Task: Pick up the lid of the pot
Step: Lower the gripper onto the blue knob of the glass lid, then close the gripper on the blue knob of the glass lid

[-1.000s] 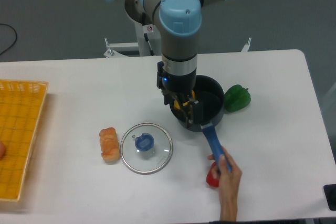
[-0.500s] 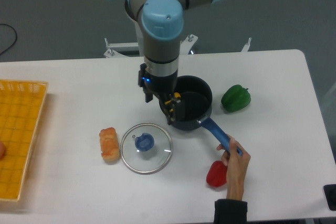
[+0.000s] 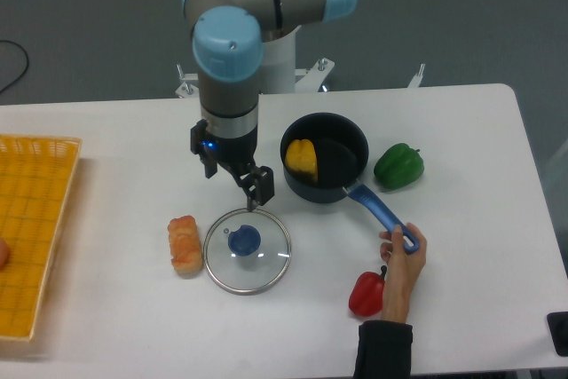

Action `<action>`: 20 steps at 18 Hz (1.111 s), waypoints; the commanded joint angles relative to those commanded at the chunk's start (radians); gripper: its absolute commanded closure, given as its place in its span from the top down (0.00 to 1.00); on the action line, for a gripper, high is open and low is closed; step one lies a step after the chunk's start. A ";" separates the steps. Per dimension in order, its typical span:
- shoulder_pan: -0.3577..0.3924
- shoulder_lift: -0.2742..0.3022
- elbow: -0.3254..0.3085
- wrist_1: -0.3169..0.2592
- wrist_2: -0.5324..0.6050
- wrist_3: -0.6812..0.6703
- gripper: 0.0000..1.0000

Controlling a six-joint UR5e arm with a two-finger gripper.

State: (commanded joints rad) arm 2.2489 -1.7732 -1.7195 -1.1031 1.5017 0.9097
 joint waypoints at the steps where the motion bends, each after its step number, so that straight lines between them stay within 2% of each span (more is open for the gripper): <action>1: -0.015 -0.018 0.000 0.003 0.009 0.002 1.00; 5: -0.090 -0.100 0.041 0.008 0.184 0.027 1.00; 10: -0.101 -0.172 0.072 0.009 0.195 0.066 1.00; 14: -0.081 -0.190 0.069 0.011 0.193 0.170 1.00; 16: -0.080 -0.218 0.069 0.015 0.195 0.170 1.00; 20: -0.068 -0.224 0.041 0.057 0.195 0.167 1.00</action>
State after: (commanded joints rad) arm 2.1813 -1.9972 -1.6781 -1.0463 1.6966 1.0769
